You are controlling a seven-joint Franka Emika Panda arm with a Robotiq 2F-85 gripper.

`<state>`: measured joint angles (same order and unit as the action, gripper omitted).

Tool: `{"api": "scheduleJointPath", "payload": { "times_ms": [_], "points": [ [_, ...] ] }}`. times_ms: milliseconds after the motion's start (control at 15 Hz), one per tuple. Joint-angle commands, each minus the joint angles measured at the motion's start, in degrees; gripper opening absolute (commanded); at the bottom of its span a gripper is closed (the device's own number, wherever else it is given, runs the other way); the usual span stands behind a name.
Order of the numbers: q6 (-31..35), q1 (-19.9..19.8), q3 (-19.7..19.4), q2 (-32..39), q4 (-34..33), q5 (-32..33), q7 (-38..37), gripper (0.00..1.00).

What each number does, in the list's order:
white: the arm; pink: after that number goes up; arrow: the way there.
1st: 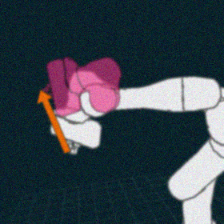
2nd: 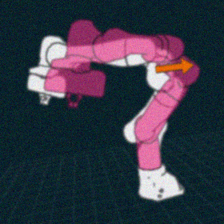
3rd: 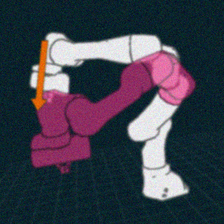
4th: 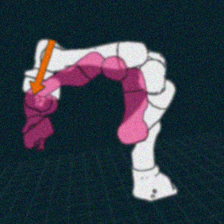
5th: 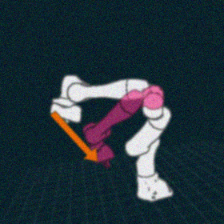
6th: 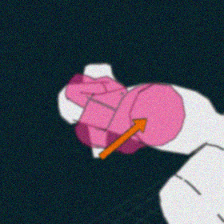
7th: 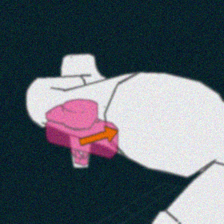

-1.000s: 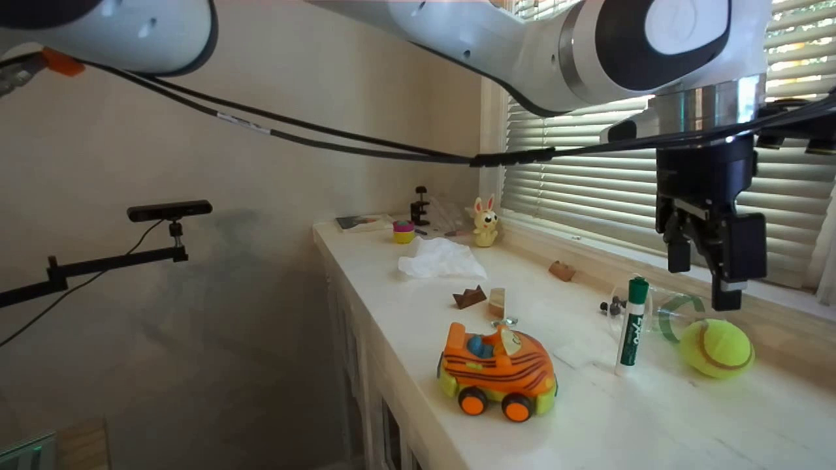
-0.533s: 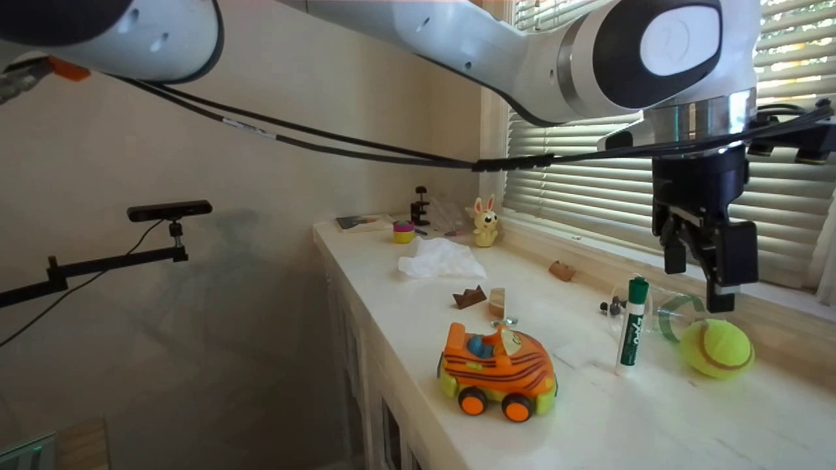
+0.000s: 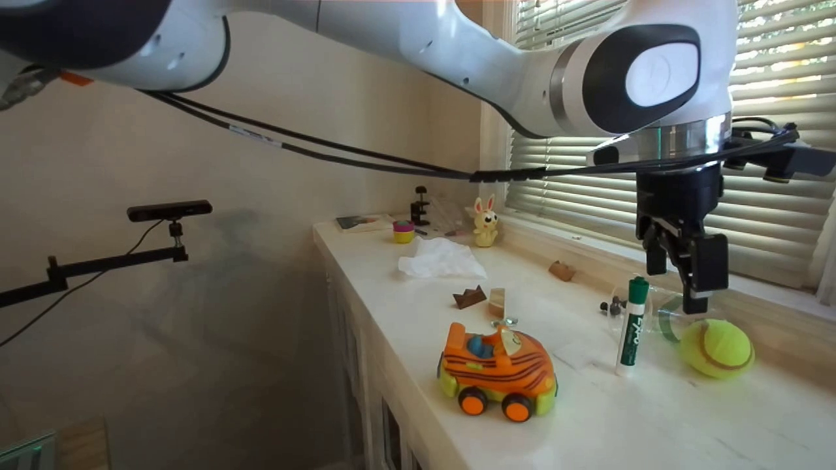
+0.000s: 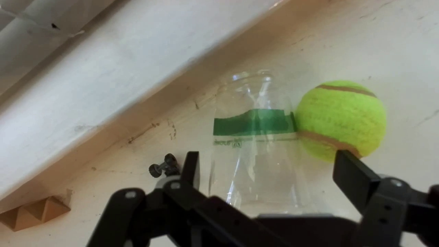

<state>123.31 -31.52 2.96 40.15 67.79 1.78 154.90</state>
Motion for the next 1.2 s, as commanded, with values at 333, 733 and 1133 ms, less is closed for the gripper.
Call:
{"api": "scheduleJointPath", "payload": {
  "times_ms": [333, 733, 1133],
  "points": [
    [-0.55, -1.35, 1.72, 1.82, -2.79, -1.1, 2.64, 1.0],
    [-0.86, -1.52, 2.32, 2.49, -2.86, -0.91, 2.89, 1.0],
    [-1.17, -1.44, 2.55, 2.71, -2.98, -0.63, 2.93, 0.87]
  ]
}}
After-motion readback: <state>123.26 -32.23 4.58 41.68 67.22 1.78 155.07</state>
